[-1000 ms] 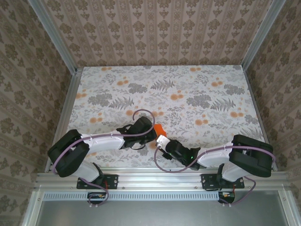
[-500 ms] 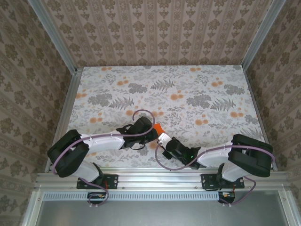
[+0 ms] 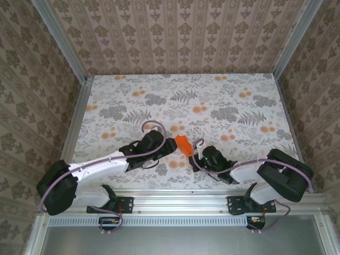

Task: Fold a paper plane with a square sheet of paper (pick it up from the middle)
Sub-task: Fold the wing for the fifth time at the center of the table.

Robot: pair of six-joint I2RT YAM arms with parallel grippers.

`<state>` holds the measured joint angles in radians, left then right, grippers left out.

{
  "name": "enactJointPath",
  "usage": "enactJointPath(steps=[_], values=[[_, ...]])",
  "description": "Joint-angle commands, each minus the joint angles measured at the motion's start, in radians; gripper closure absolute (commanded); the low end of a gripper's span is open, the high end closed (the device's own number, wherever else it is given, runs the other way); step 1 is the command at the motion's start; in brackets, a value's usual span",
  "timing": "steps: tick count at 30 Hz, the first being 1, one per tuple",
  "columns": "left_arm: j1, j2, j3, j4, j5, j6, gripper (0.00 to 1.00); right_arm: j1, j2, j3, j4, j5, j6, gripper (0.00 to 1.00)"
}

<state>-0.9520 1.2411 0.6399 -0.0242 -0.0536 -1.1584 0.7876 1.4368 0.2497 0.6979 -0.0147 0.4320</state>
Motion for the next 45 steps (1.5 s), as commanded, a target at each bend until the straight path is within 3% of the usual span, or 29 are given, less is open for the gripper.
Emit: enactJointPath(steps=[1,6,18,30,37,45], values=[[0.006,-0.015,-0.012,-0.032,-0.021,0.039,0.46,-0.042,0.007,-0.037,0.158,-0.122,0.154,1.00],[0.003,0.009,-0.001,-0.011,-0.004,0.048,0.51,-0.079,0.055,-0.064,0.263,-0.140,0.273,1.00],[-0.002,0.223,0.143,0.060,0.093,0.092,0.62,-0.126,0.176,-0.103,0.289,-0.111,0.524,1.00],[0.005,0.318,0.196,0.082,0.108,0.075,0.66,-0.148,0.263,-0.116,0.488,-0.229,0.597,1.00],[0.004,0.420,0.249,0.140,0.157,0.090,0.72,-0.154,0.279,-0.127,0.507,-0.235,0.634,1.00],[0.009,0.505,0.315,0.140,0.138,0.149,0.72,-0.159,0.277,-0.137,0.499,-0.253,0.646,1.00]])
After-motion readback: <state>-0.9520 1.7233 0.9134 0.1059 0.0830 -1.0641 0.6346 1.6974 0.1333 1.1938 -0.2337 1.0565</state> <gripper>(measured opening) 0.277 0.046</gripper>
